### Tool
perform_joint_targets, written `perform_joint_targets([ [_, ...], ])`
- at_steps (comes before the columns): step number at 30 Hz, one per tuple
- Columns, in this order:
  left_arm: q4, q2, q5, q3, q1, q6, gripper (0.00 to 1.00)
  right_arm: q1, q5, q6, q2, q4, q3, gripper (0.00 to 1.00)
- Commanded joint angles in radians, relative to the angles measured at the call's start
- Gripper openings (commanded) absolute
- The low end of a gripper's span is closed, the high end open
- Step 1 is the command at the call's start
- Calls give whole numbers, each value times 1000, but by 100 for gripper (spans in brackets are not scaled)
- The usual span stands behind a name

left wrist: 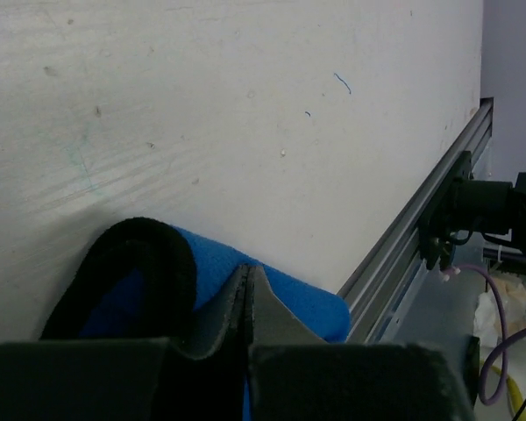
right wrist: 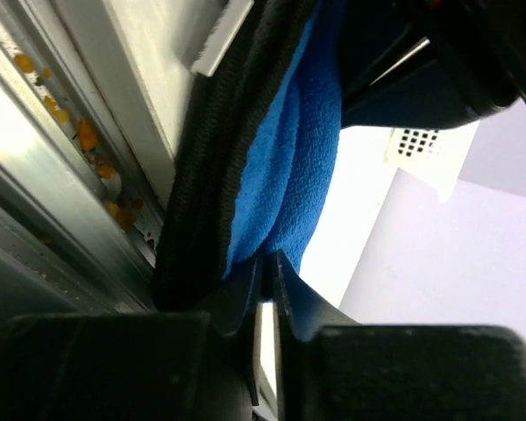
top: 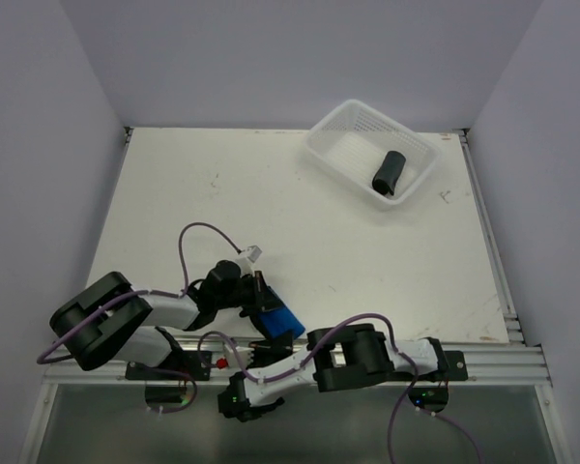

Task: Roll the towels
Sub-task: Roll the towel

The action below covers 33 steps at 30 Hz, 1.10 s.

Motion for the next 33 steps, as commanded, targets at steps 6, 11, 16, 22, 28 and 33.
perform_joint_targets([
  [6,-61,116,-148,-15,-7,-82,0,-12,-48,172,-181,27,-40,23],
  [11,-60,87,-182,-20,-7,-81,0,-25,-41,259,-311,47,-98,39],
  [16,-34,103,-171,-13,-7,-56,0,-25,-48,353,-451,62,-138,46],
  [22,-38,89,-164,5,-7,-17,0,-103,-203,356,-720,351,-348,47],
  [28,-43,90,-155,16,-7,2,0,-391,-649,327,-1053,939,-791,49],
  [33,-40,99,-144,20,-7,13,0,-553,-852,396,-1187,1160,-981,56],
])
